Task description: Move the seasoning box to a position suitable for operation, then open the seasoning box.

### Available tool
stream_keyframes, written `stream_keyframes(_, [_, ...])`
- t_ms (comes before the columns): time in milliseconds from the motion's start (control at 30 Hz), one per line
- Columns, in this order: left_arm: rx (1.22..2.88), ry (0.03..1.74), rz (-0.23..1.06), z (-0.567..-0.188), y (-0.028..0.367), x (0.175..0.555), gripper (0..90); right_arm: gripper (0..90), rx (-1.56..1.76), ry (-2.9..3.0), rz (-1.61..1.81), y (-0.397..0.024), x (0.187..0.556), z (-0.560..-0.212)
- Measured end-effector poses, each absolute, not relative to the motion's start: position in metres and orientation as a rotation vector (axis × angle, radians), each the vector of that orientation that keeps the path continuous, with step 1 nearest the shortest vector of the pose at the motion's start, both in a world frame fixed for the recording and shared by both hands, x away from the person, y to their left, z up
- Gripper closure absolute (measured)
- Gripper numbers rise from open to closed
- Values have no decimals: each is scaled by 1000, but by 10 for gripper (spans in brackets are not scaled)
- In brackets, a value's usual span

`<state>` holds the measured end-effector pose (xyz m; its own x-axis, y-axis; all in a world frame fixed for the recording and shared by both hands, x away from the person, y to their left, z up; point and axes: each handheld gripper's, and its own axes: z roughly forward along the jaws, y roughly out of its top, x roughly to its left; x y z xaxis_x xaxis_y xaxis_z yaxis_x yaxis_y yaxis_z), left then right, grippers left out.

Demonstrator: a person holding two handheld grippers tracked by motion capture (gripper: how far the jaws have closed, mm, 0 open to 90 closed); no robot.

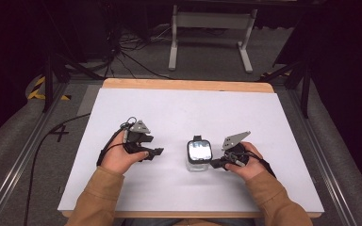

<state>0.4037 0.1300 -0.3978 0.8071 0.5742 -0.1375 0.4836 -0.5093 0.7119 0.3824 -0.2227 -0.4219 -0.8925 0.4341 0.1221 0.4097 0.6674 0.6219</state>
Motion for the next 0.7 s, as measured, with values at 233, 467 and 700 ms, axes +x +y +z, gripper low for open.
stream_keyframes(233, [2232,782,153,-396,130,404,415,891,696,2854,1043,-218,379,-424])
stream_keyframes(467, [2216,731,124,-387,126,405,515,877,748,2791,1071,-233,380,-416])
stream_keyframes(700, [2182,690,121,-370,118,404,579,863,795,2722,1105,-250,376,-407])
